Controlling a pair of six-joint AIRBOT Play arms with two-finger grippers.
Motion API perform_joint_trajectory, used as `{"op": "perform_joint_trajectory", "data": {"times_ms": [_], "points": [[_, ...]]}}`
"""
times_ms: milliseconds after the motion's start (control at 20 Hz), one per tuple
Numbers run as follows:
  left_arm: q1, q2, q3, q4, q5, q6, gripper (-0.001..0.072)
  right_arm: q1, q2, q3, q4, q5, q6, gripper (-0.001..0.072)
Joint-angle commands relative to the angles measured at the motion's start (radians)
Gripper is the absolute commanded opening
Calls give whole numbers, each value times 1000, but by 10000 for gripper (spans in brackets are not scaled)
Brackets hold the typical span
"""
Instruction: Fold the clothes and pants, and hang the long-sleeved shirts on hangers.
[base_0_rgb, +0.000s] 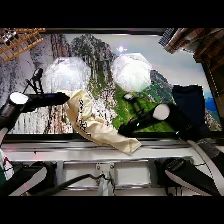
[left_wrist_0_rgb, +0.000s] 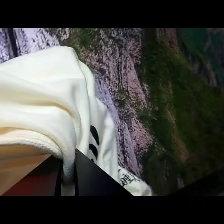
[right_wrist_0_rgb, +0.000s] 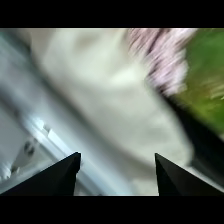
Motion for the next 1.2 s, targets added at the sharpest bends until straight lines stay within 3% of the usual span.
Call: {"op": "perform_joint_trajectory", "data": {"times_ms": [0,150,250,700,1150], "points": [[12,35,3,-2,-33,-3,18,196,10,-76,-81,-127,77,555],[12,39,3,2,-39,-4,18,216,10,-106,-254,-186,344,574],[12,39,3,3,-55,-4,18,169,10,-147,-277,-188,401,573],[12,38,3,3,-64,-3,19,-15,8,-216,-127,-272,364,572],[12,38,3,2,-65,-3,18,-27,-109,-223,141,-309,266,564]]}}
